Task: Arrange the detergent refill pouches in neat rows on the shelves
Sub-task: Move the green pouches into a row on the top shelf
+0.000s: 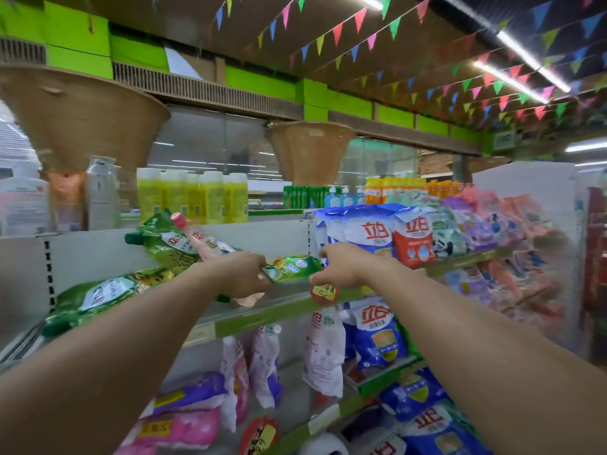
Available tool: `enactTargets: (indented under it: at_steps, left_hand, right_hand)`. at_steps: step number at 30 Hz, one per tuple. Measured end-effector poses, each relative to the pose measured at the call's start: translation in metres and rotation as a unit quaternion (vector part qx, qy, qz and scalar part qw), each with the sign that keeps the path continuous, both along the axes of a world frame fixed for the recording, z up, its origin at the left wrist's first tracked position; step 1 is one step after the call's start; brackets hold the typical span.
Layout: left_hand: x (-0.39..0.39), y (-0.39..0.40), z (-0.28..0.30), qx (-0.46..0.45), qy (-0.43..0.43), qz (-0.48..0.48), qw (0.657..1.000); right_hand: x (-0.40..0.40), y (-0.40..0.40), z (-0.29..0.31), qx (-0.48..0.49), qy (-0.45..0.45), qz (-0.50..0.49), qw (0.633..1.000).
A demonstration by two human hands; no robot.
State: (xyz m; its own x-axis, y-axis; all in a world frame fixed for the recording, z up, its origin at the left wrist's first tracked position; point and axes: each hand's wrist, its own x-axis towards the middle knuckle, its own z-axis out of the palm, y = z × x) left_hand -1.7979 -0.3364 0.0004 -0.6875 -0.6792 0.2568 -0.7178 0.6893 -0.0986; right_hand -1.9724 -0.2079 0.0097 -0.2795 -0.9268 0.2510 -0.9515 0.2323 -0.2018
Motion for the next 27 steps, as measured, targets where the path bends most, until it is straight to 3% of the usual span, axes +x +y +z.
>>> enactTargets:
  at_steps: [10,14,20,23,27]
  left_hand:
    - [-0.057,-0.08,0.011,-0.01,0.045,0.118,0.992]
    - [-0.065,-0.1,0.01,-0.036,0.032,0.162,0.986]
    - [-0.065,-0.131,0.013,-0.001,0.03,0.197,0.98]
    - [-0.07,-0.147,0.017,-0.015,0.002,0.187,0.982]
    - [-0.073,-0.16,0.03,0.001,0.03,0.165,0.986]
  right_hand:
    - [-0.07,-0.139,0.002,-0.006,0.037,0.132,0.991]
    - [-0.071,-0.183,-0.006,0.005,0.057,0.19,0.98]
    - [-0.056,-0.225,-0.023,0.058,0.093,0.236,0.966]
    - [-0.049,-0.232,-0.031,0.059,0.145,0.231,0.96]
    - [-0.038,-0.234,-0.039,0.013,0.253,0.213,0.944]
